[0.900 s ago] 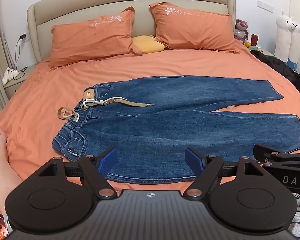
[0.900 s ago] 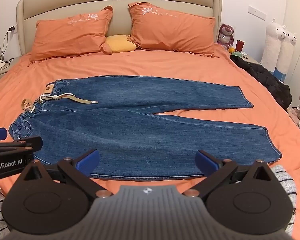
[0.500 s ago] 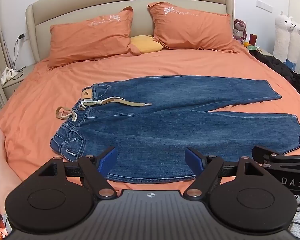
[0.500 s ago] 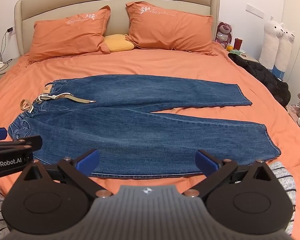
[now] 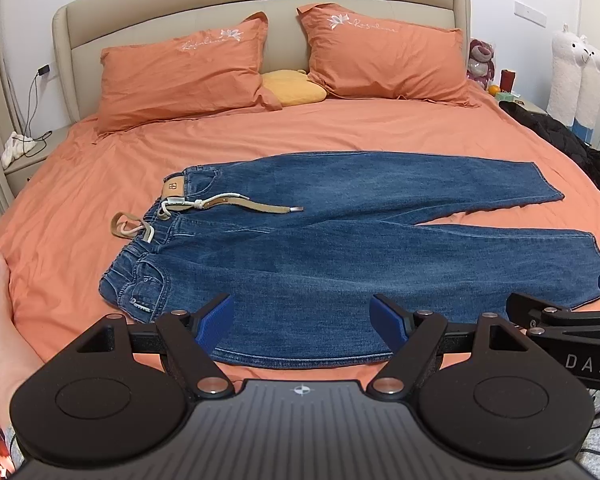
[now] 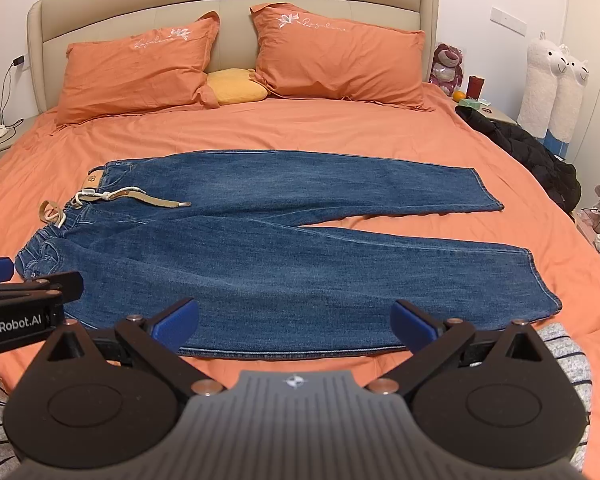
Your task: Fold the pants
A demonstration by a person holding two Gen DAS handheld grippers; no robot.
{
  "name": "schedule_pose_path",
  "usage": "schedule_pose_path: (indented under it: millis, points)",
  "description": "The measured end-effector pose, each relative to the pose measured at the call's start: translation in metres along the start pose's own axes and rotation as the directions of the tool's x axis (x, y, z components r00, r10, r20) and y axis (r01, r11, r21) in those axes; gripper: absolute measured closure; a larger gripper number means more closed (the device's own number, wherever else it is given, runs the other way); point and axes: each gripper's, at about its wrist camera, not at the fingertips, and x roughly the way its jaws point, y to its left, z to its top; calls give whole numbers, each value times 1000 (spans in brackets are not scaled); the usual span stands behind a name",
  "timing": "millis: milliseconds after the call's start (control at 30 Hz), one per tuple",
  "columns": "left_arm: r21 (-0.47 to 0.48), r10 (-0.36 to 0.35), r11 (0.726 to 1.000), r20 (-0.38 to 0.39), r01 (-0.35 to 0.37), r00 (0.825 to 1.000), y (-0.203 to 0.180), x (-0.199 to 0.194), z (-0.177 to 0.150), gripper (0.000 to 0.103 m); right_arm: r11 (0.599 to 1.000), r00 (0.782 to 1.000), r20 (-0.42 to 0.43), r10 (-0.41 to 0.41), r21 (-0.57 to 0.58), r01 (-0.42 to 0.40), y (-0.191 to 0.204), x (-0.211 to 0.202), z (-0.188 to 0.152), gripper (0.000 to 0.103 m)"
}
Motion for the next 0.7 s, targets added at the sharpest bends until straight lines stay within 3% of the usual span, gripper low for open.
schedule_pose_path:
  millis: [700]
  points:
    - [8, -4, 1000, -1, 4, 1000, -2, 3, 3, 13, 1000, 1000, -8, -10, 14, 11, -2, 7, 1, 5]
